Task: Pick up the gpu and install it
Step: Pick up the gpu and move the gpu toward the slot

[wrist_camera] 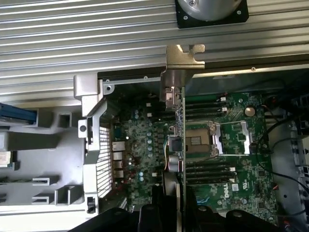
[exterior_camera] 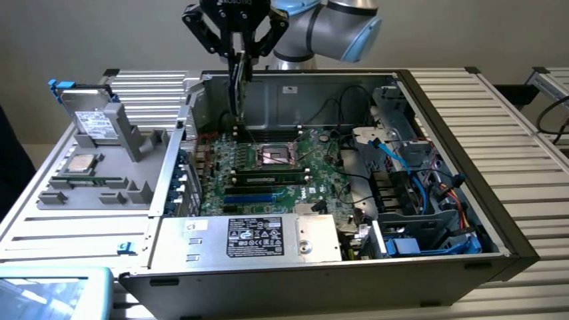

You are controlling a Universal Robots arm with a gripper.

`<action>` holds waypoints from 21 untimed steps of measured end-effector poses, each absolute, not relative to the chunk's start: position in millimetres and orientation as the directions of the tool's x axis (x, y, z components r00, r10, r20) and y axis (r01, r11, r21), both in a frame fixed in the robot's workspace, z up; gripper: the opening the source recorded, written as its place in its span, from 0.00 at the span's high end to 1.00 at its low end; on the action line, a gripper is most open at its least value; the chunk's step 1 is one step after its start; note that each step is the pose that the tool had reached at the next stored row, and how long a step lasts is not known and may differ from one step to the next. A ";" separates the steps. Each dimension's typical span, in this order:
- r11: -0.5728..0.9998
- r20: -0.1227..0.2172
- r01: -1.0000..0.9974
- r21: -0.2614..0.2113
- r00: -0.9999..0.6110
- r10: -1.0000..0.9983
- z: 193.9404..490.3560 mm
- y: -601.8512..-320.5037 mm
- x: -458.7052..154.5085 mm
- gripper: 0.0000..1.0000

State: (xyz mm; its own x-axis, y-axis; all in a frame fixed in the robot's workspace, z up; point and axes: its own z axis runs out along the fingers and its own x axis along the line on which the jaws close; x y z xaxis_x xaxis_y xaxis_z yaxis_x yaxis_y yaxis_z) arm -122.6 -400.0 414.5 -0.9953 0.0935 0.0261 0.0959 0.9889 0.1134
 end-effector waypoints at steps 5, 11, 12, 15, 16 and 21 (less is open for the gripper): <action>0.989 0.026 0.096 0.113 -0.995 0.094 414.6 -402.4 -106.8 0.72; 0.989 0.024 0.096 0.113 -0.995 0.094 414.5 -405.7 -90.4 0.72; 0.989 0.022 0.095 0.113 -0.995 0.094 414.4 -406.1 -88.1 0.72; 0.989 0.014 0.095 0.113 -0.996 0.094 414.4 -406.6 -82.3 0.72; 0.989 0.011 0.094 0.114 -0.996 0.094 414.3 -406.7 -79.9 0.72; 0.989 0.002 0.092 0.115 -0.996 0.092 413.1 -407.0 -68.8 0.72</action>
State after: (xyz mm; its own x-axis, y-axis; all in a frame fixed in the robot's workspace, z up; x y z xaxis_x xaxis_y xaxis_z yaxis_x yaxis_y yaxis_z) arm -68.8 -407.0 413.1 -0.9957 0.0922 0.0023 0.0919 0.9892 0.1146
